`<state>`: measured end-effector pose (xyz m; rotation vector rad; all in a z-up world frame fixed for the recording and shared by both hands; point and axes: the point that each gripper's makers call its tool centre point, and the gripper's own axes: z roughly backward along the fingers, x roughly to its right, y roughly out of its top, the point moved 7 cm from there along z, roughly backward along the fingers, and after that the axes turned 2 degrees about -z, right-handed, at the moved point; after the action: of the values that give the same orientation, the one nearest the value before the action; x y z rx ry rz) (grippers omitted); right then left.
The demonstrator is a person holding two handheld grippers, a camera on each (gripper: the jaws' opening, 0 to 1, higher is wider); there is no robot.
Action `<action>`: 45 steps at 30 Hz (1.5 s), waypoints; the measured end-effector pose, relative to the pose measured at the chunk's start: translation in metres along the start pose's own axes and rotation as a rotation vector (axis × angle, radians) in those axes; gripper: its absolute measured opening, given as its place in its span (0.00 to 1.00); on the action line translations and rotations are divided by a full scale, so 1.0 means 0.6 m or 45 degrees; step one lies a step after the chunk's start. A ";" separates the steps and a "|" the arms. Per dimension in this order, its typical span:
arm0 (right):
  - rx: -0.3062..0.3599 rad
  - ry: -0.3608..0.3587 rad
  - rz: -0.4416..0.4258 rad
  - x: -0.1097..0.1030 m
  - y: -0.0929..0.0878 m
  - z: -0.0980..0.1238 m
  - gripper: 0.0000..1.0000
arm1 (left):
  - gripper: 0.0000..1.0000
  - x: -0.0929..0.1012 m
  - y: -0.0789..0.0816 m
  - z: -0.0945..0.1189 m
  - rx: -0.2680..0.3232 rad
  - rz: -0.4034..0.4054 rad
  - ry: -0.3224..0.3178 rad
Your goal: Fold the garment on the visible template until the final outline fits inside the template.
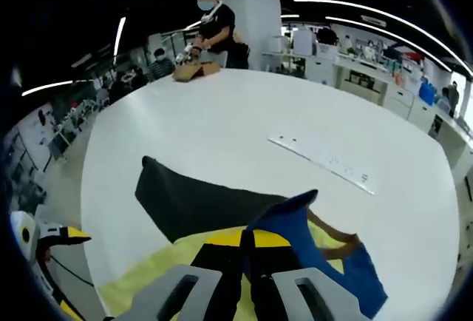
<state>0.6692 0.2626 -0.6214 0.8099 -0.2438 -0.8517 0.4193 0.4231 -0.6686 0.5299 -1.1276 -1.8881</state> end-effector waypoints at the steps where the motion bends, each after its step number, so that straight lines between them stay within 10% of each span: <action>1: 0.000 0.005 0.004 -0.004 0.001 -0.002 0.00 | 0.98 0.000 0.001 0.000 0.002 0.000 0.001; 36: -0.093 0.132 0.270 -0.124 -0.023 -0.069 0.00 | 0.98 -0.032 -0.019 0.016 0.012 0.032 0.049; 45: -0.063 0.178 0.163 -0.133 -0.048 -0.093 0.00 | 0.98 -0.035 -0.020 0.017 0.014 0.030 0.050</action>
<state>0.6284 0.3410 -0.6711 0.7954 -0.1495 -0.6752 0.4180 0.4484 -0.6753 0.5551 -1.1148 -1.8443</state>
